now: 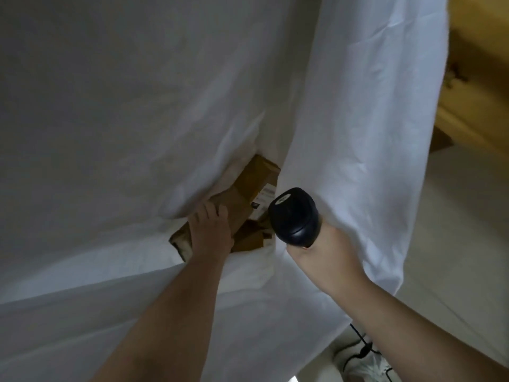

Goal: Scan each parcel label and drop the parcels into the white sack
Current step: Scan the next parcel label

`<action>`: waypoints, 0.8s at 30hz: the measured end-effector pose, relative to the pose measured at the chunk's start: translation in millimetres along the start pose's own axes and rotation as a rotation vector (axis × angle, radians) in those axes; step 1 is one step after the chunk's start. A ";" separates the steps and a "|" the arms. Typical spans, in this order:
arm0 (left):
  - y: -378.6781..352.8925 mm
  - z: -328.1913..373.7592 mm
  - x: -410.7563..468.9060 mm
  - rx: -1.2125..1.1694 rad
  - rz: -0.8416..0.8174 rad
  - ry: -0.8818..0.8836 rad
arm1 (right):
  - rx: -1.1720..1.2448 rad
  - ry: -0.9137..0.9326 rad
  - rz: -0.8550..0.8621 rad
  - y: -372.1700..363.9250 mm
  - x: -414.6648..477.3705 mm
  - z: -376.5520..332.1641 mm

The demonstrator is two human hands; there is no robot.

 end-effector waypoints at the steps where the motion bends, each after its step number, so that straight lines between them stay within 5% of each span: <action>1: -11.9 3.0 1.8 -0.001 -0.066 -0.021 | -0.005 -0.005 -0.009 -1.0 0.2 1.2; 5: -58.2 9.1 3.8 -0.189 -0.407 0.010 | 0.014 -0.021 -0.031 3.0 1.4 4.5; 13: 59.5 39.5 -1.5 -0.097 -0.078 -0.135 | 0.054 -0.005 0.049 52.7 -32.3 -11.1; 24: 294.3 76.6 -125.1 -0.076 0.215 -0.423 | 0.210 -0.019 0.254 208.7 -166.9 -65.1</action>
Point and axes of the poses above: each hand's wrist, its own x-axis towards the middle knuckle, its own y-axis out of the back of the hand, z = x × y, the point moved 9 cm from there along x, towards the middle knuckle, and after that the axes turned 15 degrees about -y, right-handed, at the moved point
